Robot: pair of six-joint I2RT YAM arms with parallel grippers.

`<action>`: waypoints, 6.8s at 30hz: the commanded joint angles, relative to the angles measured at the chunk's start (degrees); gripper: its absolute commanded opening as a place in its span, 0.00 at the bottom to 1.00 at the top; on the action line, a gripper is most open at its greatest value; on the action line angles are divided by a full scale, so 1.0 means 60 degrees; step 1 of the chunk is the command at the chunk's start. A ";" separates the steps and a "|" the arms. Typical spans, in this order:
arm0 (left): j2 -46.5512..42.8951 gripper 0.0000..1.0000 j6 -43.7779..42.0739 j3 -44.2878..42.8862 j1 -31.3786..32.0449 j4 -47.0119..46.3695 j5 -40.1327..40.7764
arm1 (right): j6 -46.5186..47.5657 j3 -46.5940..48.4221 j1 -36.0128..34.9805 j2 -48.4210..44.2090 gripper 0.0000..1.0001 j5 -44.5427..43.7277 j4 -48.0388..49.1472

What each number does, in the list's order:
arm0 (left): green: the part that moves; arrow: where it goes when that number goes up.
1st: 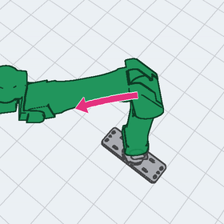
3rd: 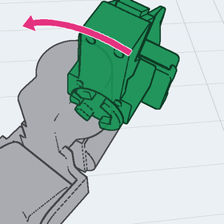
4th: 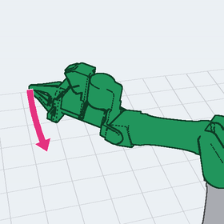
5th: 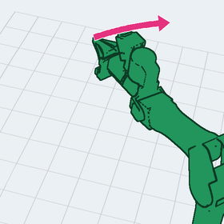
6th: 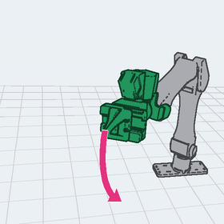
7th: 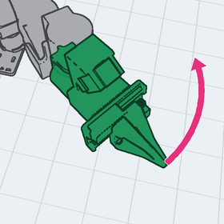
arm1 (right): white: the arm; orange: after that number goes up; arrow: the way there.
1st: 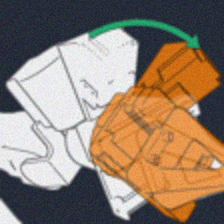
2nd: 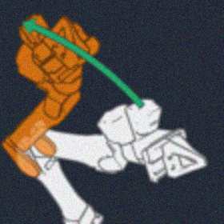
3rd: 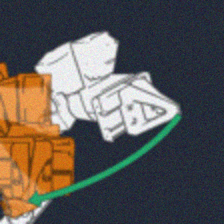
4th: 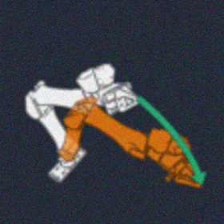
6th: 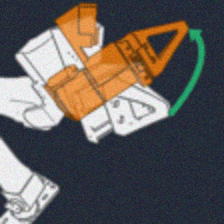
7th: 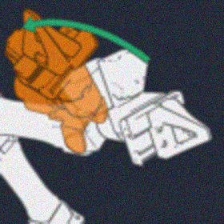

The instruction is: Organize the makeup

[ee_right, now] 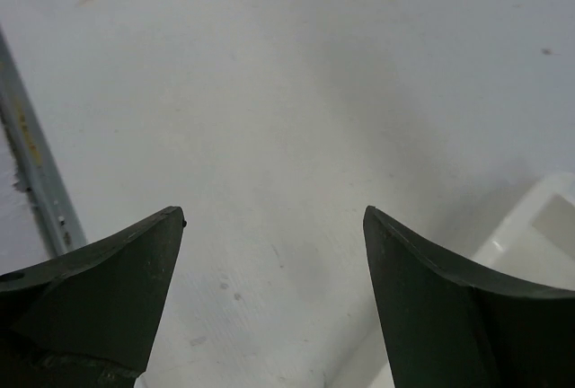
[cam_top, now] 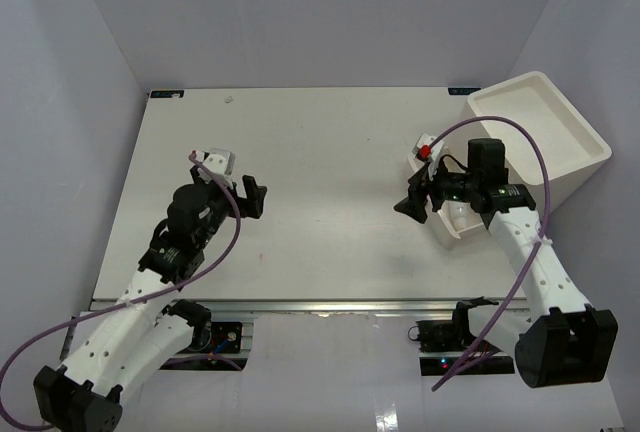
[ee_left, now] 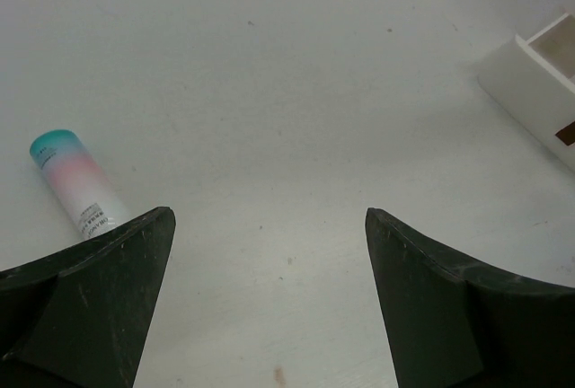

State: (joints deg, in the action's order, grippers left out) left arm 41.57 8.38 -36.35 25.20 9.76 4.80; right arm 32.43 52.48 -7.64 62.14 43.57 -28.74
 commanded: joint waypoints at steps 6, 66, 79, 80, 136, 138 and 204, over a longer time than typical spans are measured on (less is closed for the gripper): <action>0.2946 0.97 0.1521 -0.1273 -0.2748 0.0959 -0.2448 | 0.0872 -0.0205 0.0013 0.0815 0.87 0.2249 -0.0618; 0.8149 0.00 0.5101 -0.3781 -0.0330 -0.3810 -0.8893 | -0.0929 -0.0872 0.2248 -0.0444 0.91 0.2763 0.0304; 0.8972 0.00 0.6415 -0.3454 0.1953 -0.9067 -0.8007 | -0.8893 -0.2118 0.1848 -0.1112 0.90 0.2801 0.7391; 0.9076 0.00 0.6432 -0.3548 0.2149 -0.9265 -0.7938 | -0.9443 -0.2153 0.1737 -0.1044 0.90 0.2801 0.7976; 0.5221 0.98 0.0063 -0.3972 0.2745 -0.1913 -0.4411 | -0.3292 0.2458 0.0321 0.0728 0.11 -0.2525 0.1264; 0.4813 0.98 -0.0485 -0.3859 0.2744 -0.0905 -0.3603 | -0.2757 0.2998 0.0321 0.1184 0.11 -0.3404 0.0285; 0.0821 0.98 -0.2027 -0.0811 0.2729 -0.0353 -0.1094 | -0.1683 0.1139 -0.2565 0.5266 0.10 -1.0818 0.0329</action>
State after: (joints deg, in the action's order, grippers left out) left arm 47.40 -3.22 -41.63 41.74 8.55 -2.33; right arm 23.49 60.65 -22.66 92.97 -6.66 -31.90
